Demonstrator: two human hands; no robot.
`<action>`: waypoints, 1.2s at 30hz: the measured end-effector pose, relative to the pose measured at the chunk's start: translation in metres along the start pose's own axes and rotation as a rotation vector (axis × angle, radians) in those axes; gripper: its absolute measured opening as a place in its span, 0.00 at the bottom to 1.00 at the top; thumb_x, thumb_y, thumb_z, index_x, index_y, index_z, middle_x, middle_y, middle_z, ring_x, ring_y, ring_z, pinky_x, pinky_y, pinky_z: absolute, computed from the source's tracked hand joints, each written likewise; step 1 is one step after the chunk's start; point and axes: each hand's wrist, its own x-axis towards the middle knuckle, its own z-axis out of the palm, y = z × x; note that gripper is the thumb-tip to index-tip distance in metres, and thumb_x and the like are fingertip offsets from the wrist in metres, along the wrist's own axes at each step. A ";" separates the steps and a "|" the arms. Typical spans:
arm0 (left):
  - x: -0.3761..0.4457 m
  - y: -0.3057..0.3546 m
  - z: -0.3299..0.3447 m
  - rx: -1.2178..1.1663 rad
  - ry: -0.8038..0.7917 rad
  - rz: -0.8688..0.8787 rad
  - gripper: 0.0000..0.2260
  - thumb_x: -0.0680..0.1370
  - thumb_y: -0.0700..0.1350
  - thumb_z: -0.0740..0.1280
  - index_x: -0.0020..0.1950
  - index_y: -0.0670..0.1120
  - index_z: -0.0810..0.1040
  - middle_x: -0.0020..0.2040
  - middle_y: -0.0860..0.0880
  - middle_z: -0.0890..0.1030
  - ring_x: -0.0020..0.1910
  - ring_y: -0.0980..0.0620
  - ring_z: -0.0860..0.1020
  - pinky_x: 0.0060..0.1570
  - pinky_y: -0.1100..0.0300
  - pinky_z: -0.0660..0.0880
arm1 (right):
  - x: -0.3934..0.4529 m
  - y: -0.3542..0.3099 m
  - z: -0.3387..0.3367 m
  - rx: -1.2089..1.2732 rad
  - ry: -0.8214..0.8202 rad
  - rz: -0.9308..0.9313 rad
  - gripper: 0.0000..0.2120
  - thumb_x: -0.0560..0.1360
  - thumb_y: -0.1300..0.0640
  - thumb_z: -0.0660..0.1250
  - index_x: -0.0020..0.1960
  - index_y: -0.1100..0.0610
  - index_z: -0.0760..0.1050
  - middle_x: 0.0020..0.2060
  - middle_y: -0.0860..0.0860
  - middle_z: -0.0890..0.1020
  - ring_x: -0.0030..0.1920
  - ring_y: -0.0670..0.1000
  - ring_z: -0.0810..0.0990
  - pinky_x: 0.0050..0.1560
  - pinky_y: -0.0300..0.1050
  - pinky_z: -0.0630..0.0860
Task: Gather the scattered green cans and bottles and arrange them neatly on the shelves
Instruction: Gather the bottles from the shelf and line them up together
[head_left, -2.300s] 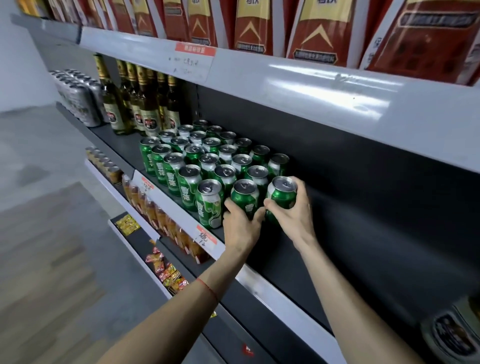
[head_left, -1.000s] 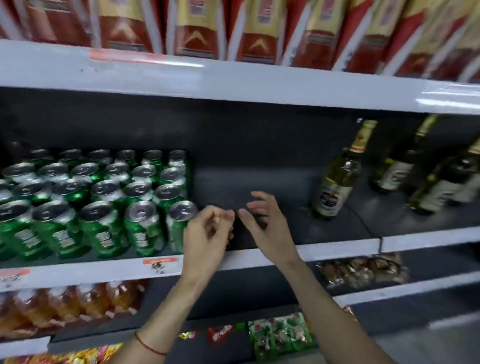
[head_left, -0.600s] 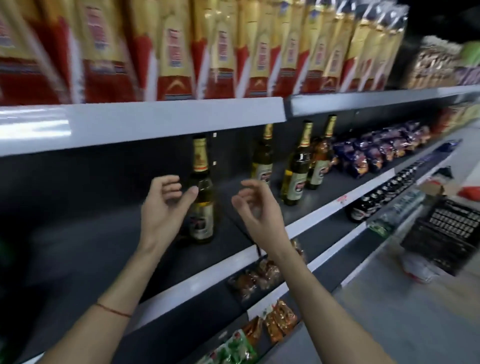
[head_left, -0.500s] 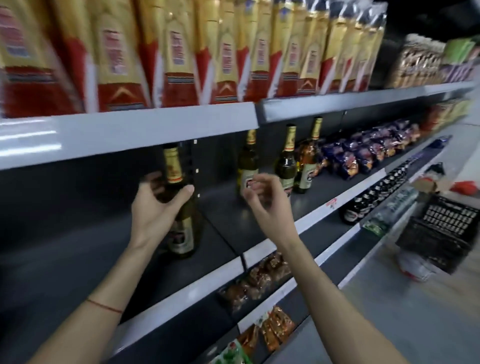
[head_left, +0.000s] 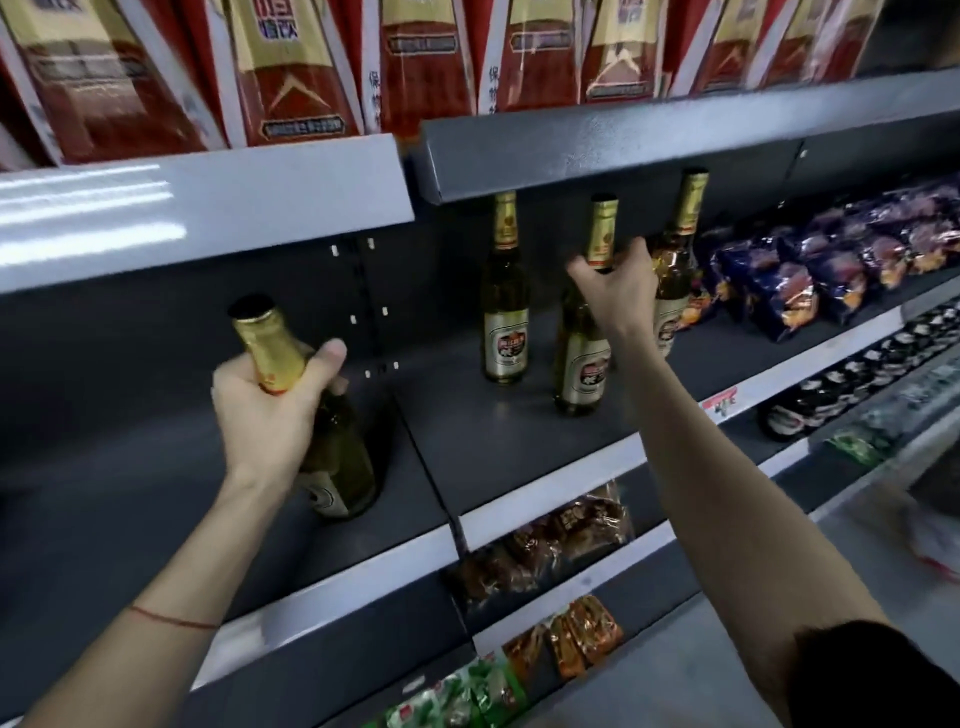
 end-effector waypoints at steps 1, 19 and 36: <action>-0.006 0.001 0.000 0.009 -0.022 0.040 0.14 0.78 0.43 0.76 0.42 0.33 0.79 0.35 0.40 0.83 0.31 0.56 0.81 0.39 0.62 0.79 | 0.006 0.001 0.004 0.007 -0.006 0.026 0.30 0.69 0.39 0.75 0.60 0.59 0.76 0.53 0.53 0.83 0.54 0.54 0.83 0.55 0.49 0.80; -0.070 0.026 -0.078 0.007 0.127 0.208 0.11 0.74 0.42 0.74 0.34 0.51 0.78 0.32 0.54 0.83 0.37 0.36 0.84 0.43 0.37 0.80 | -0.156 -0.081 -0.021 0.189 -0.094 -0.330 0.12 0.70 0.56 0.70 0.34 0.63 0.73 0.27 0.52 0.77 0.27 0.47 0.74 0.31 0.42 0.70; -0.210 0.107 -0.455 0.263 0.524 0.205 0.14 0.76 0.43 0.75 0.32 0.52 0.78 0.30 0.46 0.83 0.33 0.36 0.82 0.38 0.41 0.78 | -0.525 -0.316 0.111 0.752 -0.936 -0.444 0.11 0.65 0.54 0.69 0.35 0.62 0.82 0.34 0.56 0.86 0.39 0.54 0.85 0.42 0.46 0.81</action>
